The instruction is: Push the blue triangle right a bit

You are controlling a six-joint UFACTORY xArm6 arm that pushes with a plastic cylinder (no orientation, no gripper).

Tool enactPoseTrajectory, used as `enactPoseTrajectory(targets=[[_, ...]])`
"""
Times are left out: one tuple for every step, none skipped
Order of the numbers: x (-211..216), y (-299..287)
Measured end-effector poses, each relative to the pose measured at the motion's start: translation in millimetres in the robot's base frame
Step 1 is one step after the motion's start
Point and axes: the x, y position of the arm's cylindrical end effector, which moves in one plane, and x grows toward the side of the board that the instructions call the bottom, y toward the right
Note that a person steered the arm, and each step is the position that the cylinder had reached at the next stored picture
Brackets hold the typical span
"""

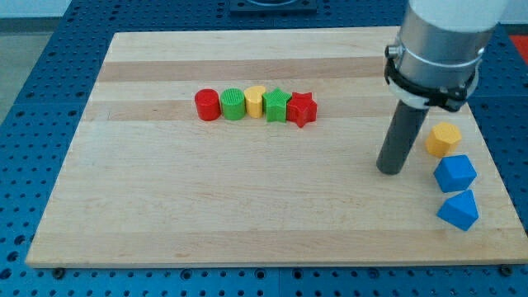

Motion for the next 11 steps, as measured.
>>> enactPoseTrajectory(targets=[[17.1, -0.2], [32.8, -0.2], [51.6, -0.2], [69.2, 6.7], [71.4, 20.0], [71.4, 36.2], [71.4, 44.7], [71.4, 44.8], [72.0, 52.1], [72.0, 55.2], [72.0, 55.2]])
